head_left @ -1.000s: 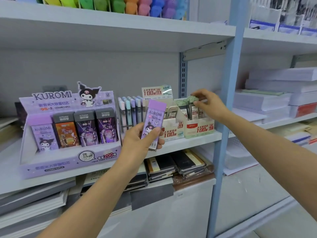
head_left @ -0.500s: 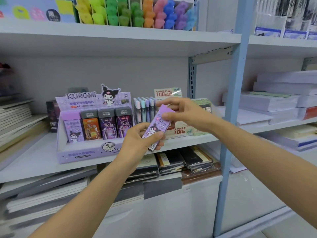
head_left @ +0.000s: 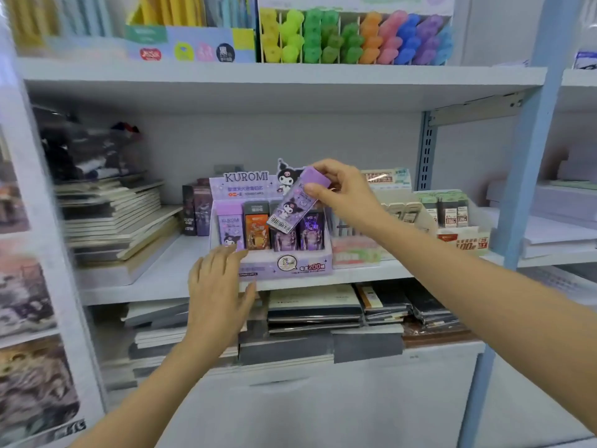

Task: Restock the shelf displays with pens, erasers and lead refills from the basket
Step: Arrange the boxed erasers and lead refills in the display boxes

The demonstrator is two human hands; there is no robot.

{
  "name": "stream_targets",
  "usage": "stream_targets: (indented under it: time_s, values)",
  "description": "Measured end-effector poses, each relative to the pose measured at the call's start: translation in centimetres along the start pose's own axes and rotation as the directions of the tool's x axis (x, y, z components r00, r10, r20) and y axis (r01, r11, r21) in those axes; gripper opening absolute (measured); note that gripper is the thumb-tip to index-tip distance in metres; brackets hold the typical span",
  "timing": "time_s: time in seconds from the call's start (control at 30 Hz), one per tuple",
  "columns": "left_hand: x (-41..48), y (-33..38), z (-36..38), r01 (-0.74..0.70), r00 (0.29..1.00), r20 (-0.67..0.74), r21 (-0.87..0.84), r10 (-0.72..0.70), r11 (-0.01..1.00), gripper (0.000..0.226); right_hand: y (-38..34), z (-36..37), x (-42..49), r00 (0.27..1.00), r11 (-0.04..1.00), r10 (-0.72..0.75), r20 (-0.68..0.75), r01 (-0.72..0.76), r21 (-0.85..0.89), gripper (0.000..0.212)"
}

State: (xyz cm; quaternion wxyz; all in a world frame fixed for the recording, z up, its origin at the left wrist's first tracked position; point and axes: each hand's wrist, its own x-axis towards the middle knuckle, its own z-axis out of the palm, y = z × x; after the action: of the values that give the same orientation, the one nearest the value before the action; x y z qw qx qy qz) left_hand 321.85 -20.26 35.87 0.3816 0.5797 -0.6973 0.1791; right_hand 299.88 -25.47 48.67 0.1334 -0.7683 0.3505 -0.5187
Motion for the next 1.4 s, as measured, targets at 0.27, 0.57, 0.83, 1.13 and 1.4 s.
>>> stream_targets:
  time_s: [0.27, 0.57, 0.83, 1.13, 1.4]
  values:
    - [-0.7, -2.7, -0.4, -0.141, 0.986, 0.099, 0.098, 0.131, 0.985, 0.055, 0.7, 7.3, 2.3, 0.982, 0.943, -0.132, 0.135, 0.167, -0.288, 0.022]
    - [-0.8, -3.0, 0.0, -0.184, 0.981, 0.078, 0.072, 0.179, 0.980, 0.063, 0.1, 8.8, 3.5, 0.978, 0.959, -0.135, 0.158, 0.169, -0.229, 0.020]
    - [-0.8, -3.3, 0.0, -0.185, 0.978, 0.119, 0.109, 0.172, 0.977, 0.064, 0.5, 9.8, 4.2, 0.957, 0.939, -0.112, 0.267, 0.190, -0.288, 0.026]
    - [-0.9, -3.3, 0.1, -0.187, 0.978, 0.110, 0.095, 0.177, 0.978, 0.065, -0.8, 12.7, 5.6, 0.928, 0.827, -0.131, 0.349, 0.296, -0.478, 0.047]
    - [-0.9, -3.5, 0.3, -0.196, 0.976, 0.121, 0.117, 0.182, 0.974, 0.068, 1.3, 13.4, 2.7, 0.937, 0.835, -0.298, 0.183, 0.348, -0.425, 0.038]
